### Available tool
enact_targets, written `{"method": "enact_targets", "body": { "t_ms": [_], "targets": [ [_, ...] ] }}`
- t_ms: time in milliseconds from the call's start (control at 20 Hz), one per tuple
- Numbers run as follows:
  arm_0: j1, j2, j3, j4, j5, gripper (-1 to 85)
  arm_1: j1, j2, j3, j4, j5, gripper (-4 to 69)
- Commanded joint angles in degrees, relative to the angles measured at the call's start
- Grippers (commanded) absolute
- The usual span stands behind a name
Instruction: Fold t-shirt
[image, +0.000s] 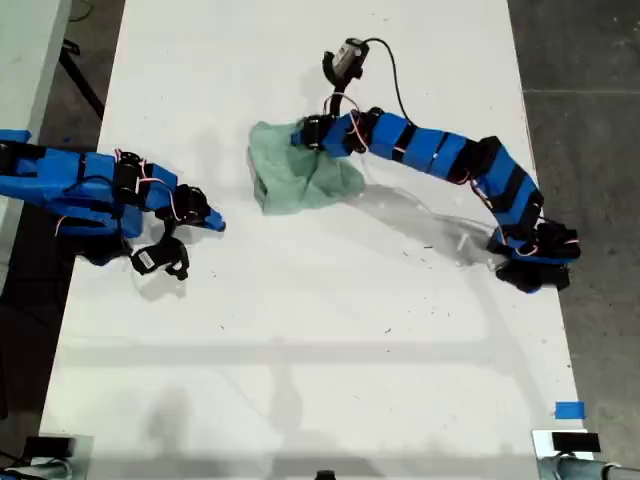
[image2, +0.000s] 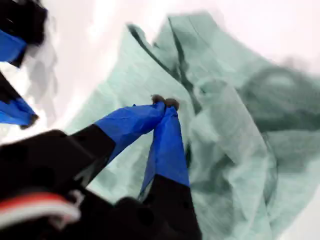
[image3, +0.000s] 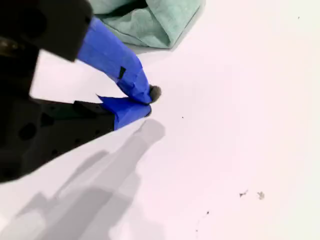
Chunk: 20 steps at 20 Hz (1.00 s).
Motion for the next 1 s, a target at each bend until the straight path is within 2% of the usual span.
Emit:
{"method": "enact_targets", "body": {
  "t_ms": [0, 100, 500, 700, 800, 950],
  "targets": [
    [-0.97, 0.88, -0.26, 0.09, -0.53, 0.1, -0.09, 19.25, 12.83, -10.55, -0.44, -0.8],
    [-0.97, 0.97, -0.18, -0.09, -0.53, 0.1, -1.32, 29.0, 24.96, -17.31, -1.58, -0.8],
    [-0.79, 1.41, -0.09, 0.0, -0.53, 0.1, -4.22, 48.08, 54.23, -9.32, 4.04, -0.8],
    [-0.79, 1.41, 0.0, -0.09, -0.53, 0.1, -5.19, 47.37, 56.95, -6.5, 3.52, -0.8],
    [-0.79, 1.41, 0.0, -0.09, -0.53, 0.1, -5.1, 43.33, 52.73, -0.62, 3.16, -0.8],
    [-0.79, 1.41, 0.0, 0.0, -0.53, 0.1, -6.42, 39.64, 44.21, 15.73, 3.69, -0.8]
  ]
}}
